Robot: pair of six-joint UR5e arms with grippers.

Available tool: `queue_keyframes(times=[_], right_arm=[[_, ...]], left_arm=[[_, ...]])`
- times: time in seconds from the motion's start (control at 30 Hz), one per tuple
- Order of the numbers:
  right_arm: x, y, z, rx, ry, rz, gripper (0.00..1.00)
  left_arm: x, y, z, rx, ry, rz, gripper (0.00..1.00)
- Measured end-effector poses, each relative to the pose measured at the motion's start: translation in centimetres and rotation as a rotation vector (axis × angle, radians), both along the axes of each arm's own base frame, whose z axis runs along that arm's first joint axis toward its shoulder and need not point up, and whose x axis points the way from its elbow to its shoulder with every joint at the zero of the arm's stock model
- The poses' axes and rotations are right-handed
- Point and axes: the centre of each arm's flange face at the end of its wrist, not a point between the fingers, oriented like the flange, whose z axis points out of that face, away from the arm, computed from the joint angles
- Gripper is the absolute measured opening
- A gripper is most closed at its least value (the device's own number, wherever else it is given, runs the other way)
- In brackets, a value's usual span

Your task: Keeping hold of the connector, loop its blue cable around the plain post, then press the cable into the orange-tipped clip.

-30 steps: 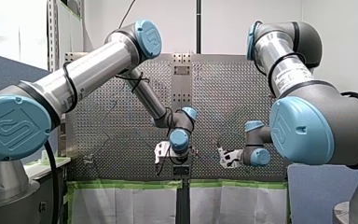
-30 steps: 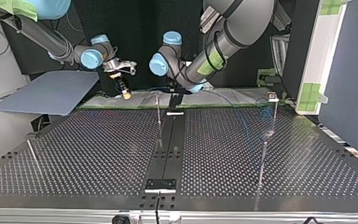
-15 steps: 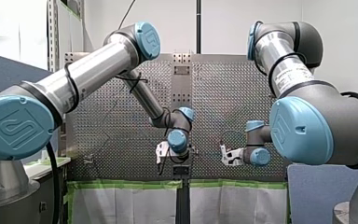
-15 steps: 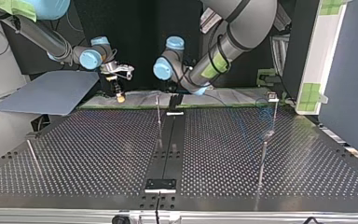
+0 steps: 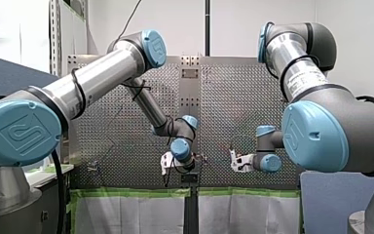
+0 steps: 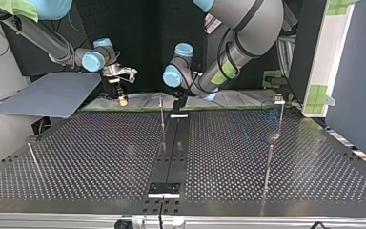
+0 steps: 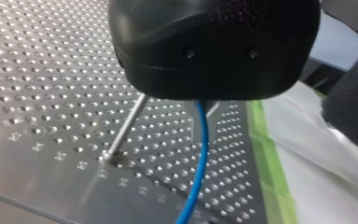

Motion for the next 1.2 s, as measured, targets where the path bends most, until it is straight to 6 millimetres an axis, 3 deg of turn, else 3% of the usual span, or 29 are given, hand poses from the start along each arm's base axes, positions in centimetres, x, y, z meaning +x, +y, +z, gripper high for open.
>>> queue_keyframes(times=[0.23, 0.87, 1.2], right_arm=[[-0.1, -0.7, 0.4, -0.009, -0.017, -0.008, 0.0], [-1.1, -4.3, 2.2, -0.033, -0.061, -0.101, 0.0], [-1.0, -5.0, 2.6, -0.05, -0.08, -0.099, 0.0]], left_arm=[[2.5, -0.1, 1.5, -0.041, -0.024, 0.002, 0.0], [7.6, 2.1, 3.8, -0.134, -0.04, 0.028, 0.0], [7.9, 2.1, 1.2, -0.122, 0.016, 0.011, 0.0]])
